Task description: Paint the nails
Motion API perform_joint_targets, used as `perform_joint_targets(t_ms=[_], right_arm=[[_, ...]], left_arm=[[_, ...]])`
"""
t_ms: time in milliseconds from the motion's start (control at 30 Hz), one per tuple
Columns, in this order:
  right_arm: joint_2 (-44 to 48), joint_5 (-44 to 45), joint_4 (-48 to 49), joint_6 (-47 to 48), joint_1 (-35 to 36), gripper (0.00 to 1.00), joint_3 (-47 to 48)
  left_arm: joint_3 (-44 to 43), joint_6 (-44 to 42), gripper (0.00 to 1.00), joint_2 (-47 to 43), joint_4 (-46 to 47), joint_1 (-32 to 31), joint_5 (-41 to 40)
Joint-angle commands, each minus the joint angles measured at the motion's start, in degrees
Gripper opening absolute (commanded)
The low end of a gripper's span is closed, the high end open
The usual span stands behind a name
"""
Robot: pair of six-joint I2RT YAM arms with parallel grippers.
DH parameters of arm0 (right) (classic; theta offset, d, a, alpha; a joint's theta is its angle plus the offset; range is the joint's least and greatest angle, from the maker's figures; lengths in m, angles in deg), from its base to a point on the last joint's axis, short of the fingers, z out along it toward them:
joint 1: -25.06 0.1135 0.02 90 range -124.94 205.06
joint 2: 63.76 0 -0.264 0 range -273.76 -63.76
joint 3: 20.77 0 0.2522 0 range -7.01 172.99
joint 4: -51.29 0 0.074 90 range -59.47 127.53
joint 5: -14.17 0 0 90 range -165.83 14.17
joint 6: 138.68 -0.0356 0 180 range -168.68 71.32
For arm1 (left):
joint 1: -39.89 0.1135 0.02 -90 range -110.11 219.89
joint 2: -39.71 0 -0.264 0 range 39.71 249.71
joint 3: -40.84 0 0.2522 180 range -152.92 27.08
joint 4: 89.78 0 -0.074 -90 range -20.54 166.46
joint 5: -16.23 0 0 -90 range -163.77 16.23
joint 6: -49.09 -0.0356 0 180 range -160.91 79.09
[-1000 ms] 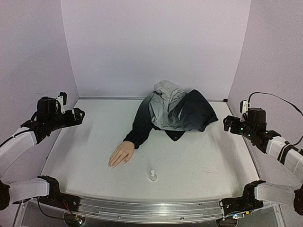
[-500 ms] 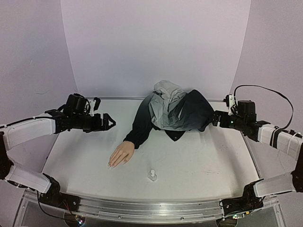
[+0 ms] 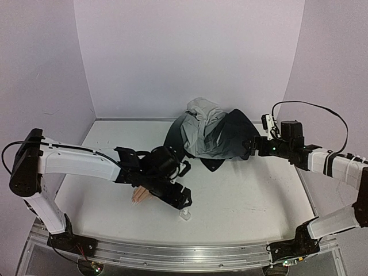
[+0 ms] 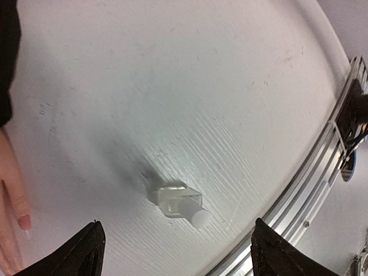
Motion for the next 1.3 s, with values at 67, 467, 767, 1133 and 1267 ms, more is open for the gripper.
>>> perform_joint_targets(t_ms=[67, 467, 767, 1133, 1267], right_arm=[[-0.3, -1.4, 3.6, 1.3, 0.7, 0.98, 2.7], [0.7, -1.5, 3.8, 1.7, 0.9, 0.98, 2.3], [0.9, -1.7, 3.8, 1.8, 1.0, 0.98, 2.0], [0.4, -2.0, 3.8, 1.7, 1.0, 0.98, 2.1], [0.2, -2.0, 3.7, 1.7, 1.2, 0.98, 1.8]], left_arm=[[-11.3, -0.1, 0.88, 7.7, -11.0, -9.1, -9.5], [-18.4, 0.0, 0.71, 14.6, -17.1, -11.3, -15.7], [-20.5, 1.2, 0.46, 16.7, -18.9, -11.1, -15.6], [-21.6, 1.6, 0.29, 18.9, -20.2, -11.0, -15.9], [-22.0, 1.6, 0.20, 18.3, -20.7, -11.0, -16.7]])
